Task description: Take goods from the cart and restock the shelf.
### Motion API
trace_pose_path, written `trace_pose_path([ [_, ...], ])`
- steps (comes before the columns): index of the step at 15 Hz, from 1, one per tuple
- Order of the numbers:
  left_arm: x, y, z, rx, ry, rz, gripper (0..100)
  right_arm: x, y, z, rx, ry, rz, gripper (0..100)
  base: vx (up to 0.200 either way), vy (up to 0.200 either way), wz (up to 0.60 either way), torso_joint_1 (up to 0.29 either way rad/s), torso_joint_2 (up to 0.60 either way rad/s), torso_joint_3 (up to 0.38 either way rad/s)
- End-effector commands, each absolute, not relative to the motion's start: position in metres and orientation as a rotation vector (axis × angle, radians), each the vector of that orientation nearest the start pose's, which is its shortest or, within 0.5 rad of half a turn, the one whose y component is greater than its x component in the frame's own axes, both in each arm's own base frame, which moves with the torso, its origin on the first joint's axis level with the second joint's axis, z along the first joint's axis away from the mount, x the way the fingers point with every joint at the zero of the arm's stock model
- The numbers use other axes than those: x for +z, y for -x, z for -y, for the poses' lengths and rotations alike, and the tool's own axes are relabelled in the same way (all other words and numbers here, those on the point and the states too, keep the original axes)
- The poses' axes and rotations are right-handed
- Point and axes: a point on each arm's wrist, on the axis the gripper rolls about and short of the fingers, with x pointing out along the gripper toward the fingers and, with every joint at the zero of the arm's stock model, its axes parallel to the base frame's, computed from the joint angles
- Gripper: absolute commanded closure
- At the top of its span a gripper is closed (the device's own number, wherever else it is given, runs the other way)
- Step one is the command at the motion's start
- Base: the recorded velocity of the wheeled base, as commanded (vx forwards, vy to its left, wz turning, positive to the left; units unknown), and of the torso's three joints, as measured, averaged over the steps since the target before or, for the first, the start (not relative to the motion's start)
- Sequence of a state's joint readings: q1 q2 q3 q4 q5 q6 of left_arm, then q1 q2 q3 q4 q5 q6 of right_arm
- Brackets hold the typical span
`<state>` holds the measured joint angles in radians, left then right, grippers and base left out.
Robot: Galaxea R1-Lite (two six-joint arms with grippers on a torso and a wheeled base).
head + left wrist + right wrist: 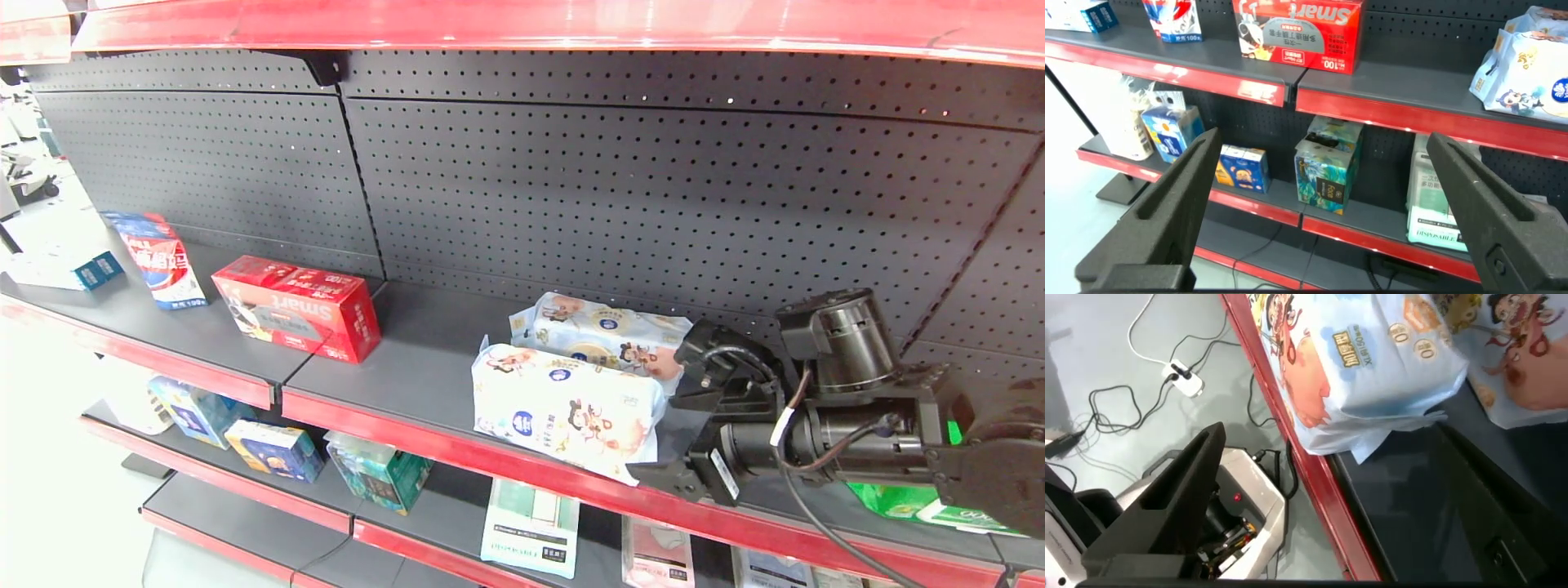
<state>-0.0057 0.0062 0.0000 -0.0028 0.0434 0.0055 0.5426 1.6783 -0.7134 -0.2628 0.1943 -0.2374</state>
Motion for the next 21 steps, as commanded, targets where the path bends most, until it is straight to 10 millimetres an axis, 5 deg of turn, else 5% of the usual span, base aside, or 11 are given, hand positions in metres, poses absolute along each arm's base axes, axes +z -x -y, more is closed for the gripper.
trace_pose_path([
  [1, 0.076, 0.022, -0.001, 0.037, -0.005, -0.005, 0, 0.123, -0.233, -0.147, 0.793, 0.348, -0.65, 0, 0.0, 0.0, 0.0, 0.0, 0.0, 0.0],
  [21, 0.076, 0.022, -0.001, 0.037, -0.006, -0.005, 0, 0.122, -0.272, -0.156, 0.751, 0.323, -0.613, 0, 0.0, 0.0, 0.0, 0.0, 0.0, 0.0],
])
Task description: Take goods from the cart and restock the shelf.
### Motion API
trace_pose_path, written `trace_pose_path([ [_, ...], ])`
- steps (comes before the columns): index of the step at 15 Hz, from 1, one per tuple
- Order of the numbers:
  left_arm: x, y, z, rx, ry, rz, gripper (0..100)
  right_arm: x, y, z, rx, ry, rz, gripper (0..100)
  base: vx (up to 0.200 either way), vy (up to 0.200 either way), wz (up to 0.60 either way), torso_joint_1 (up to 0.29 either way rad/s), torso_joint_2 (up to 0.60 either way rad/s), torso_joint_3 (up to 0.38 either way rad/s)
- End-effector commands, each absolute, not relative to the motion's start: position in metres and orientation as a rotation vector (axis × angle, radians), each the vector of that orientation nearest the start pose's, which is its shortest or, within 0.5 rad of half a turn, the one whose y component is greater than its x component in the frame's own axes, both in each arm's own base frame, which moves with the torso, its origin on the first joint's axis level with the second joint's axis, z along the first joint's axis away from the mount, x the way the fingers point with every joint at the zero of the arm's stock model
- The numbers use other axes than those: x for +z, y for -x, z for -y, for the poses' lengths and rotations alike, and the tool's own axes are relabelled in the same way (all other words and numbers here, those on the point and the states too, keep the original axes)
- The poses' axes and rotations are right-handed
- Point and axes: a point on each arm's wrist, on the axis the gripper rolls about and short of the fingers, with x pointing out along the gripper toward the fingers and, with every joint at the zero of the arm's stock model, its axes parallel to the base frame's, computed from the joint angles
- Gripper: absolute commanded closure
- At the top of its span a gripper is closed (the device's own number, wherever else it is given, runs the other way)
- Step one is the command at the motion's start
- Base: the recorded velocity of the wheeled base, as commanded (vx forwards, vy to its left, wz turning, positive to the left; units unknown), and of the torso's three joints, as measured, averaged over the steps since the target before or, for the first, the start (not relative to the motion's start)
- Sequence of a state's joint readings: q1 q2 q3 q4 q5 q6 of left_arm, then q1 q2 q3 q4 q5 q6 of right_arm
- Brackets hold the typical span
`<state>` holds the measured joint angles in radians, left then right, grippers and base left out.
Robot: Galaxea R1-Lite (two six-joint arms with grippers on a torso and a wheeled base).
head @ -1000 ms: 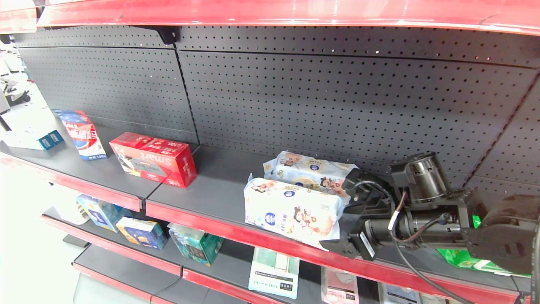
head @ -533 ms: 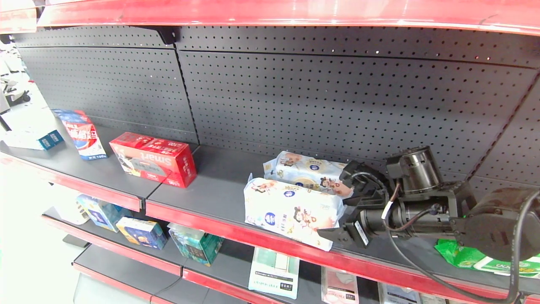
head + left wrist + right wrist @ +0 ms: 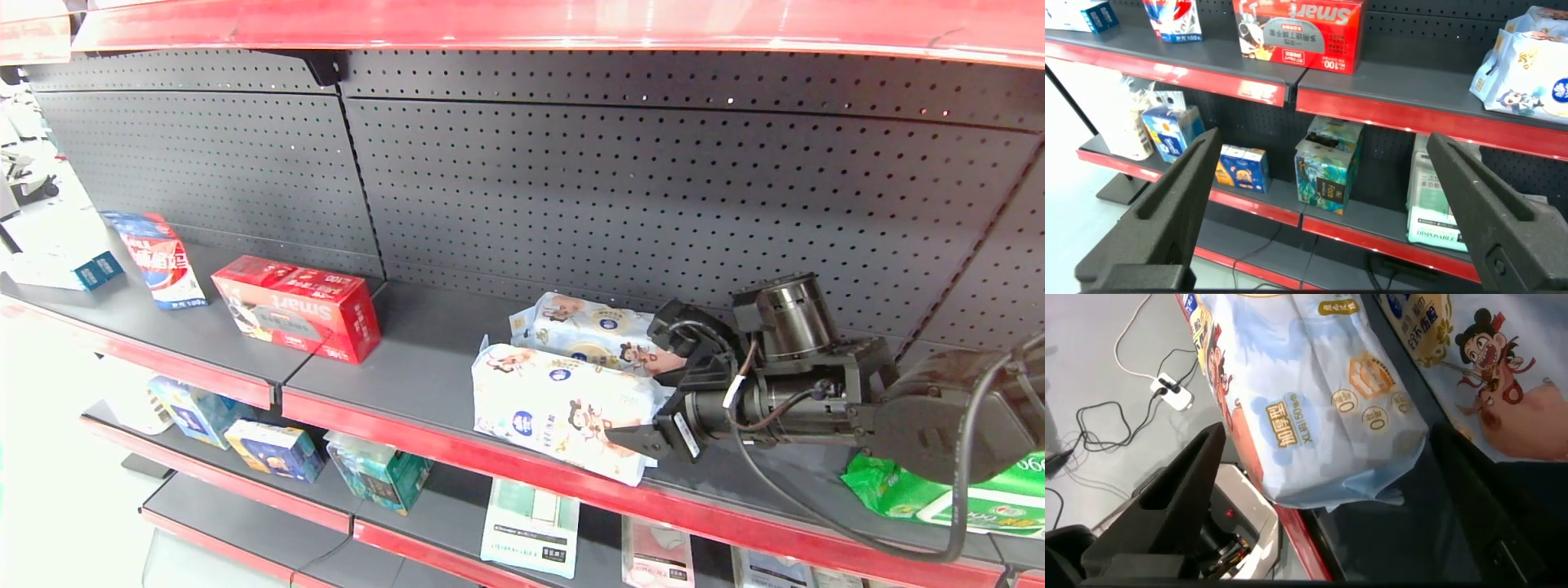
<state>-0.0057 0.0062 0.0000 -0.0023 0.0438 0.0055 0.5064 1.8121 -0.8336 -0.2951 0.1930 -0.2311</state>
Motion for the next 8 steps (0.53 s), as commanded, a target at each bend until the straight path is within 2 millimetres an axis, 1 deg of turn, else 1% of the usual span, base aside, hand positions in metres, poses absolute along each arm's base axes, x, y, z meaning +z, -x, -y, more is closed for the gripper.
trace_pose_path([
  [1, 0.076, 0.0222, -0.0011, 0.037, -0.005, -0.005, 0, 0.1224, -0.2724, -0.1571, 0.753, 0.323, -0.611, 0, 0.0, 0.0, 0.0, 0.0, 0.0, 0.0],
  [8, 0.076, 0.0222, -0.0011, 0.038, -0.005, -0.005, 0, 0.1171, -0.2786, -0.1611, 0.755, 0.327, -0.623, 0, 0.0, 0.0, 0.0, 0.0, 0.0, 0.0],
])
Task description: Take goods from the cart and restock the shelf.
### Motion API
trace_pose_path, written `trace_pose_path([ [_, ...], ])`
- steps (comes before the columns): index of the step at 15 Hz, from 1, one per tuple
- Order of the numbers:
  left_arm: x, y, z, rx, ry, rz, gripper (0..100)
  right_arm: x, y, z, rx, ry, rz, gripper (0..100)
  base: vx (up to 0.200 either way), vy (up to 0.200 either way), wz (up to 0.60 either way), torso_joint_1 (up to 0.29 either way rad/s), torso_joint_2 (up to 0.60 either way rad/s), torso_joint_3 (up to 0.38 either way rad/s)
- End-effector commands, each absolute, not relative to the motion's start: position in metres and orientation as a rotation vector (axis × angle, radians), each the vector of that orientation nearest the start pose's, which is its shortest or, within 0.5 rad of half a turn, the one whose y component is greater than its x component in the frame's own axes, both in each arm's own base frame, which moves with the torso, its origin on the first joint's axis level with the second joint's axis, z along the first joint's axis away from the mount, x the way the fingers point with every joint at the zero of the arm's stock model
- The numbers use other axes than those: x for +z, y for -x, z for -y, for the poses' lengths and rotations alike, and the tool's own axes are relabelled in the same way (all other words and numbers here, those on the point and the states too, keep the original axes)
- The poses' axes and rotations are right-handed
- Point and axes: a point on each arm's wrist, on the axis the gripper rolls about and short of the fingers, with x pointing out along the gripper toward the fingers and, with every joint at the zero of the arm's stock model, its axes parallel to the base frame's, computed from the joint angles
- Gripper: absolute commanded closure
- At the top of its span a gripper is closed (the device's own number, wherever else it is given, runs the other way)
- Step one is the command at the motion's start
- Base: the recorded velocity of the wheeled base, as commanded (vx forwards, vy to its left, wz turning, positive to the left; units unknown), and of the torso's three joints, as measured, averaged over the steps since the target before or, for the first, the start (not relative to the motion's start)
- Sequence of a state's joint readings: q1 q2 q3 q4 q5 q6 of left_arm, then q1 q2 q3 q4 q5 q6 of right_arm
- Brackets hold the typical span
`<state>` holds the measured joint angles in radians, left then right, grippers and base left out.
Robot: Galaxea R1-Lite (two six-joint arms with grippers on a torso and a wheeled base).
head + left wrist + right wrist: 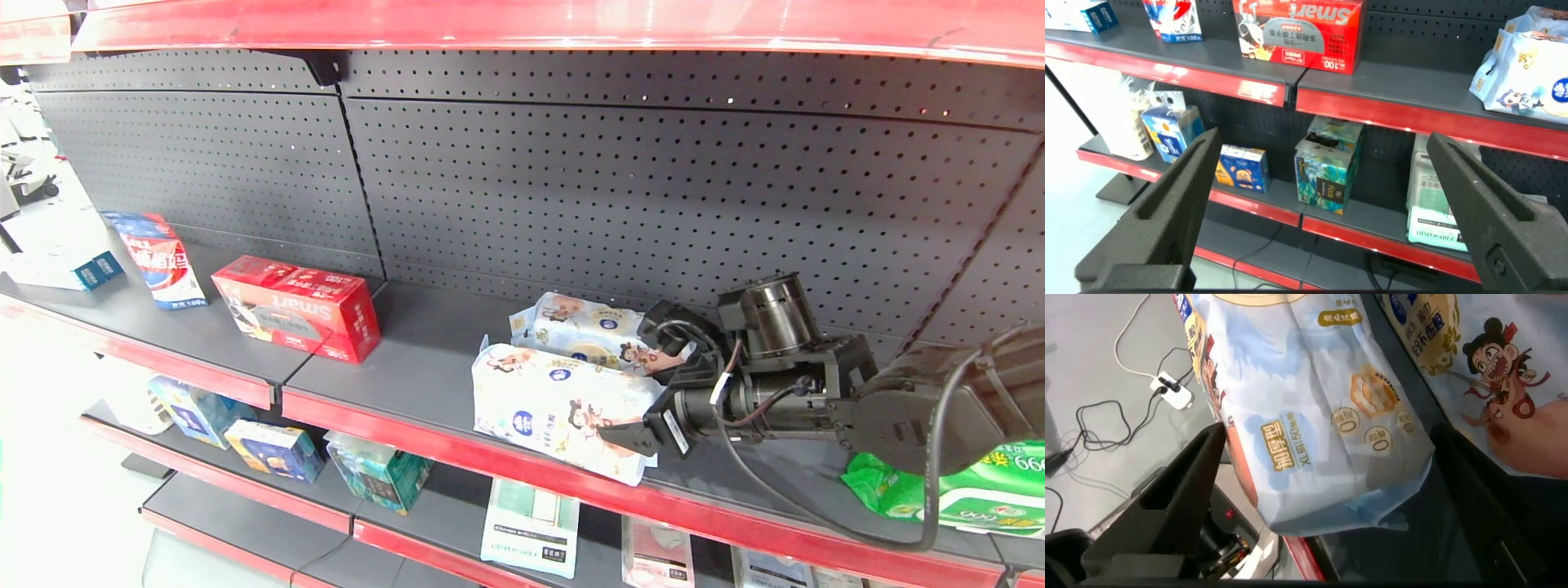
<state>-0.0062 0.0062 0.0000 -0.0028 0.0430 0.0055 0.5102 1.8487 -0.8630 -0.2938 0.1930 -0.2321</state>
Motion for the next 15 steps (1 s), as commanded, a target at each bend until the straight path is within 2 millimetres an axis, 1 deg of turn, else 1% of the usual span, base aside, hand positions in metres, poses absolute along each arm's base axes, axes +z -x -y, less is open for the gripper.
trace_pose_path([
  [1, 0.076, 0.0222, -0.0011, 0.038, -0.005, -0.005, 0, 0.1176, -0.2798, -0.1618, 0.755, 0.326, -0.619, 0, 0.0, 0.0, 0.0, 0.0, 0.0, 0.0],
  [11, 0.076, 0.0222, -0.0011, 0.037, -0.005, -0.005, 0, 0.113, -0.2861, -0.1659, 0.758, 0.331, -0.626, 0, 0.0, 0.0, 0.0, 0.0, 0.0, 0.0],
  [15, 0.076, 0.0222, -0.0011, 0.038, -0.006, -0.005, 0, 0.1091, -0.284, -0.1659, 0.762, 0.335, -0.641, 0, 0.0, 0.0, 0.0, 0.0, 0.0, 0.0],
])
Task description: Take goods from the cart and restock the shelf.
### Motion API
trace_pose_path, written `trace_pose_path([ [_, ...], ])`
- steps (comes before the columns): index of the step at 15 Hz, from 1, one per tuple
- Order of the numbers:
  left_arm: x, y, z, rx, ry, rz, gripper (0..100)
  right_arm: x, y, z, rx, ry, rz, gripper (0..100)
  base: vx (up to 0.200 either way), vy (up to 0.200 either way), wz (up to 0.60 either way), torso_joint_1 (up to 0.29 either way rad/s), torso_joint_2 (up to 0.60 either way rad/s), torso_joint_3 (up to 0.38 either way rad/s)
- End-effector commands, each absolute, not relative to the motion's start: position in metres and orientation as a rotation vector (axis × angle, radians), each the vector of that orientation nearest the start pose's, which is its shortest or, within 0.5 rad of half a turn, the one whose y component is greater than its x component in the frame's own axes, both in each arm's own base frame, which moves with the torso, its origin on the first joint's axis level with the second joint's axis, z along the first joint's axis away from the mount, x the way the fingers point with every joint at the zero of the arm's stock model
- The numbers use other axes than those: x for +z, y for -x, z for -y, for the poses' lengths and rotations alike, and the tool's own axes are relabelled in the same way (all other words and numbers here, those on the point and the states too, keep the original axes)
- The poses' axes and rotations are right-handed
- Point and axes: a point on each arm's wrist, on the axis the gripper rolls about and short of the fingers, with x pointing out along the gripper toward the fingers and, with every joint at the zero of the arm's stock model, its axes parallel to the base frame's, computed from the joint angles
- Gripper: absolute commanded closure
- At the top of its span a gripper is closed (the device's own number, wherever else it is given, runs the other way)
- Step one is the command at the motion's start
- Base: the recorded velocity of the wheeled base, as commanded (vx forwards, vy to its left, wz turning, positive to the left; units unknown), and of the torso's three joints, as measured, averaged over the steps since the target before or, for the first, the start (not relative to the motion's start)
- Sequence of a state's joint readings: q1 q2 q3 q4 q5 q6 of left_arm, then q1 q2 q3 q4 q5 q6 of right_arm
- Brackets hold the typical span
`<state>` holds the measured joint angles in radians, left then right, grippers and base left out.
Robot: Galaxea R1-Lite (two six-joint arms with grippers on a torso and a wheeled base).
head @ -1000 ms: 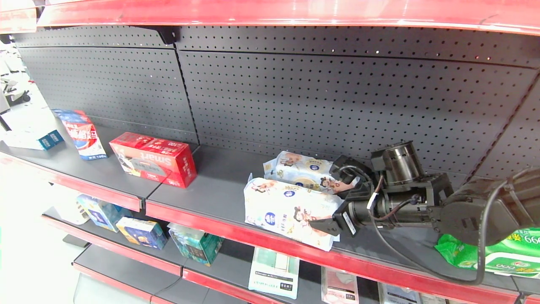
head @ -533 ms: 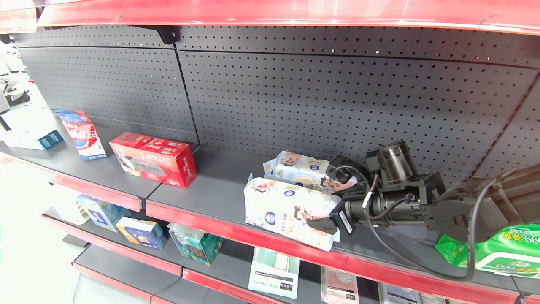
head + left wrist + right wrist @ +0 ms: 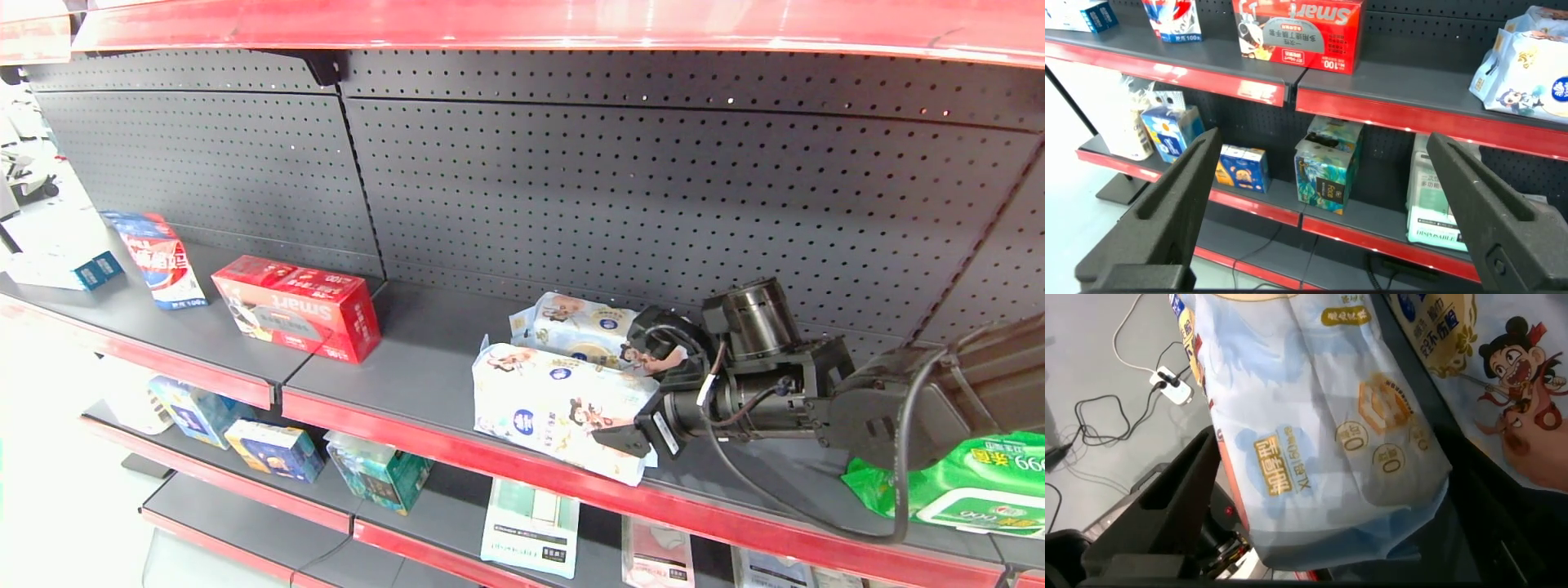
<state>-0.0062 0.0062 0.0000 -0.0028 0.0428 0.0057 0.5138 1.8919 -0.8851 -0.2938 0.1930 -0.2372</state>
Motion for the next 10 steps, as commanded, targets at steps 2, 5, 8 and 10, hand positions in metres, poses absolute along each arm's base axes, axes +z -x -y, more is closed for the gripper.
trace_pose_path([
  [2, 0.076, 0.0222, -0.0011, 0.037, -0.005, -0.005, 0, 0.1089, -0.2844, -0.1661, 0.762, 0.335, -0.641, 100, 0.0, 0.0, 0.0, 0.0, 0.0, 0.0],
  [5, 0.076, 0.0222, -0.0011, 0.038, -0.005, -0.005, 0, 0.11, -0.2848, -0.1669, 0.763, 0.335, -0.636, 100, 0.0, 0.0, 0.0, 0.0, 0.0, 0.0],
  [8, 0.076, 0.0222, -0.0011, 0.038, -0.005, -0.005, 0, 0.1111, -0.2836, -0.1662, 0.763, 0.335, -0.633, 100, 0.0, 0.0, 0.0, 0.0, 0.0, 0.0],
  [10, 0.076, 0.0222, -0.0011, 0.038, -0.005, -0.005, 0, 0.1161, -0.2803, -0.1631, 0.759, 0.334, -0.62, 100, 0.0, 0.0, 0.0, 0.0, 0.0, 0.0],
])
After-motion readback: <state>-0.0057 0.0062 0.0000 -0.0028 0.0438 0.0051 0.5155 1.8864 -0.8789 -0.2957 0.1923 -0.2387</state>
